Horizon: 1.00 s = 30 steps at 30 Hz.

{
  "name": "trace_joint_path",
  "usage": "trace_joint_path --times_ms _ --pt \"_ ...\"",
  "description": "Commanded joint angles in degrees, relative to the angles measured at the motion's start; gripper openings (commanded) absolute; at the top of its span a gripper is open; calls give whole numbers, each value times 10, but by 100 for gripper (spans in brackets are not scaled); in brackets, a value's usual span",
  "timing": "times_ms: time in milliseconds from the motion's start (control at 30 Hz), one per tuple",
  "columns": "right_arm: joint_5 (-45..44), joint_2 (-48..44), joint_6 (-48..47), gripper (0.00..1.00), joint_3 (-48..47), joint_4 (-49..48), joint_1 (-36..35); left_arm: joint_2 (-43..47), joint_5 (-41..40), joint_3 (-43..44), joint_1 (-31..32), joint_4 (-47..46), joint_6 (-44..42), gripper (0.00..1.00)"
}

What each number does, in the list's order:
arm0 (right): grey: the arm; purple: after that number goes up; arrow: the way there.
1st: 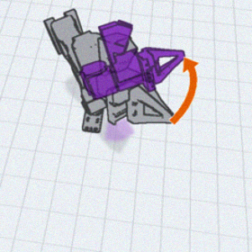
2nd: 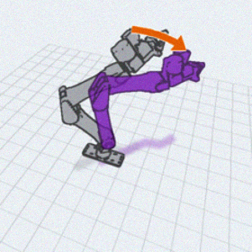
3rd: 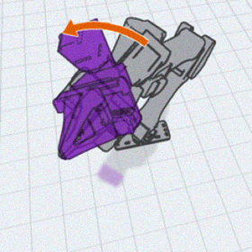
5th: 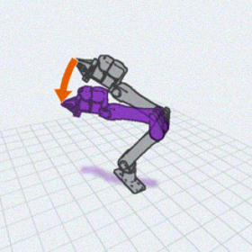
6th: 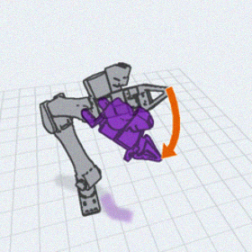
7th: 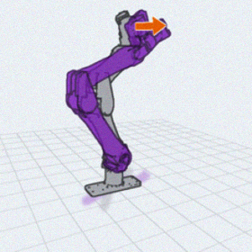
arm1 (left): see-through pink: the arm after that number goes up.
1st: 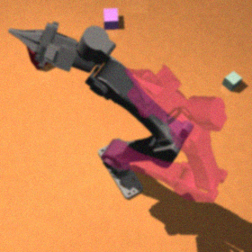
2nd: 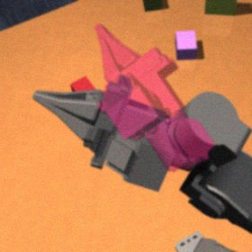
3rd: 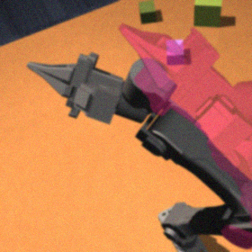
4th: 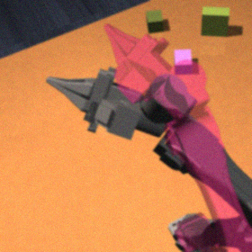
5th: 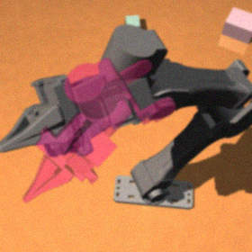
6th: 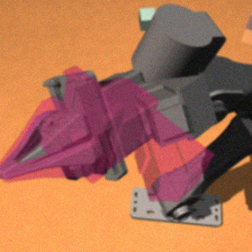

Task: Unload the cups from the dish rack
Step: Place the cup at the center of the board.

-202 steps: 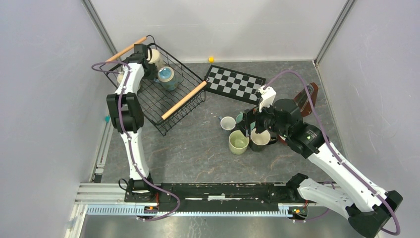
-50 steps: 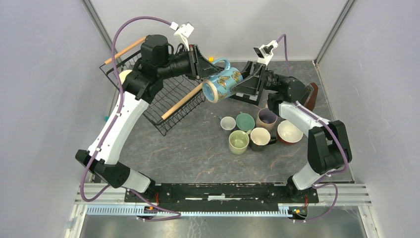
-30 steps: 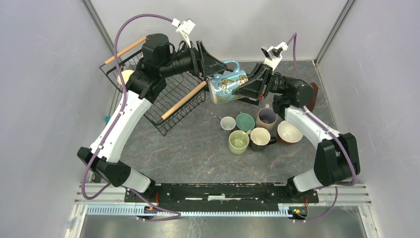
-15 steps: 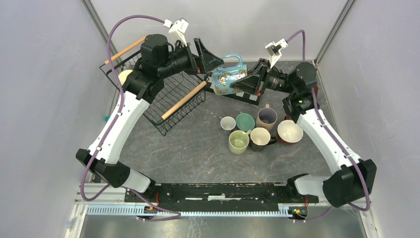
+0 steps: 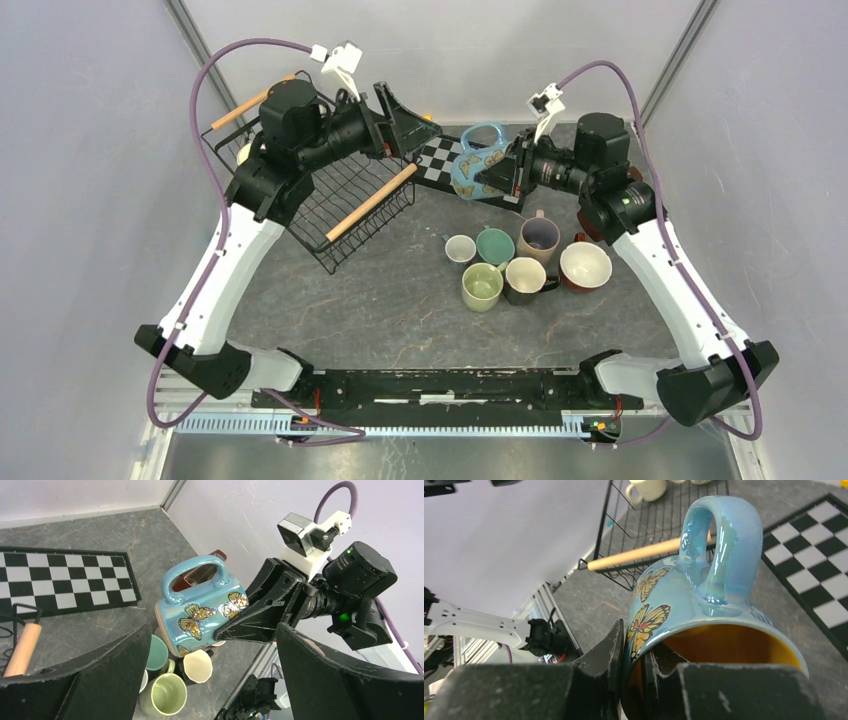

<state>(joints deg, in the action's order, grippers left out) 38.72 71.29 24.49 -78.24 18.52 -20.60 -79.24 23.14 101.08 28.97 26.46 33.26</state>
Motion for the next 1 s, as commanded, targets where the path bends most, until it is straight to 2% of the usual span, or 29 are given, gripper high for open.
trace_joint_path --times_ms 0,233,500,733,967 --pt "-99 -41 -55 0 -59 67 -37 43 -2 -30 4 -1 38 100" --pt "-251 -72 -70 0 -71 191 -121 92 -12 -88 12 18 40 100" --pt "-366 -108 -63 0 -83 326 -134 135 -15 -146 12 8 38 100" --pt "-374 -116 -53 0 -73 357 -138 149 -12 -179 12 0 41 100" --pt "-400 -74 -47 0 -91 350 -213 166 -56 -160 13 43 21 100"
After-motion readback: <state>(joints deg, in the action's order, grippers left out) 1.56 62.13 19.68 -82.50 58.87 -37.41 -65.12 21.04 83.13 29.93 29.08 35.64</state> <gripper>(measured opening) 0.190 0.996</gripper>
